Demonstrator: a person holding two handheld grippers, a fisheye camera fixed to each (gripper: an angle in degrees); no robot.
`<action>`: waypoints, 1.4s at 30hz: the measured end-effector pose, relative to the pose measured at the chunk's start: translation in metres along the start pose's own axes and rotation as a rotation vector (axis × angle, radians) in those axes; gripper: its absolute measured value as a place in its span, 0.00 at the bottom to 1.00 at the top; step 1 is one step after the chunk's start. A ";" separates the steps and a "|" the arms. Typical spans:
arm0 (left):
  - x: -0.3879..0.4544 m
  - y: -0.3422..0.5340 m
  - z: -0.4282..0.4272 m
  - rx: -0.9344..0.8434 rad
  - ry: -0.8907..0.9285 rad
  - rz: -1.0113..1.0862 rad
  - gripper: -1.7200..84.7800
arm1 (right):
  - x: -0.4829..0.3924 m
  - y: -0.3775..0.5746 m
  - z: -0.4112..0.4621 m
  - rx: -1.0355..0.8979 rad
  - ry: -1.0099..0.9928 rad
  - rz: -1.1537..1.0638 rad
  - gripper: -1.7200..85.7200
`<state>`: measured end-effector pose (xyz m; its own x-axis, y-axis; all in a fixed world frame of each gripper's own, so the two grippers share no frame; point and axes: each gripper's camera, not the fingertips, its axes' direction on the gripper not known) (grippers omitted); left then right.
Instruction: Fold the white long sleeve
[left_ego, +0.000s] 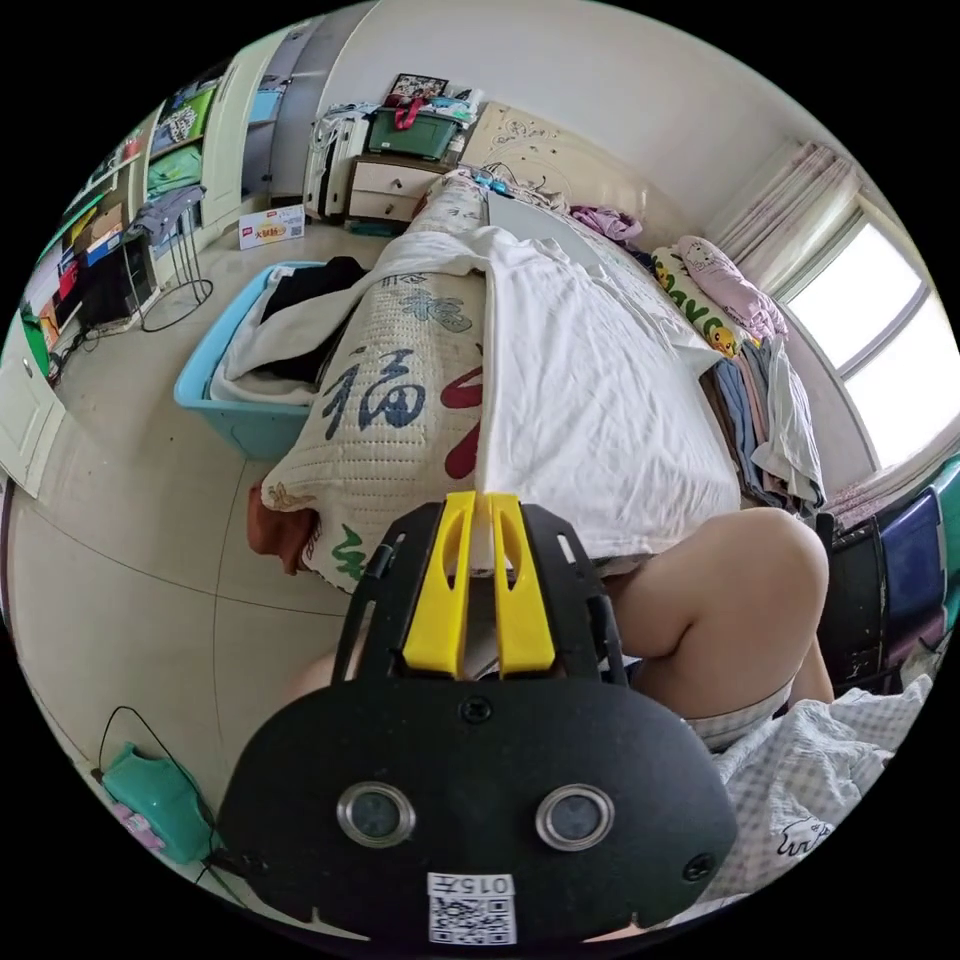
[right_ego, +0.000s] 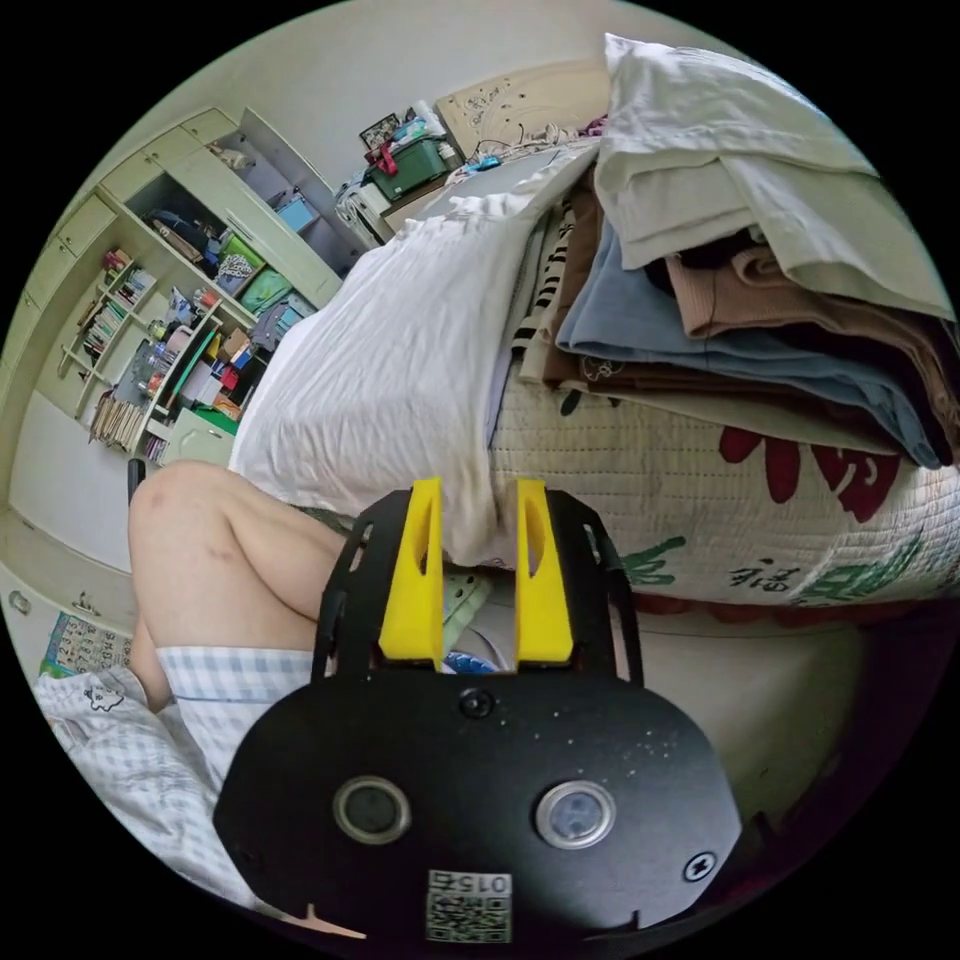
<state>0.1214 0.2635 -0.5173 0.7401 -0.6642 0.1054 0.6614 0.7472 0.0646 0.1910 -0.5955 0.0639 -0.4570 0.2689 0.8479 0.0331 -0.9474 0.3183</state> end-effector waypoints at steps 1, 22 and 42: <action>-0.001 0.002 0.001 0.002 0.015 -0.002 0.10 | 0.004 0.001 0.007 -0.021 -0.049 -0.003 0.14; 0.020 0.029 0.069 -0.038 -0.131 -0.001 0.01 | -0.019 0.069 0.108 0.006 0.153 -0.018 0.03; 0.045 0.060 0.043 0.165 -0.156 -0.124 0.02 | -0.067 0.144 0.189 0.086 0.188 -0.111 0.03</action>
<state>0.1887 0.2792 -0.4663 0.6188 -0.7489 0.2372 0.7073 0.6625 0.2465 0.3946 -0.7170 0.1330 -0.6193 0.3261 0.7142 0.0448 -0.8935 0.4468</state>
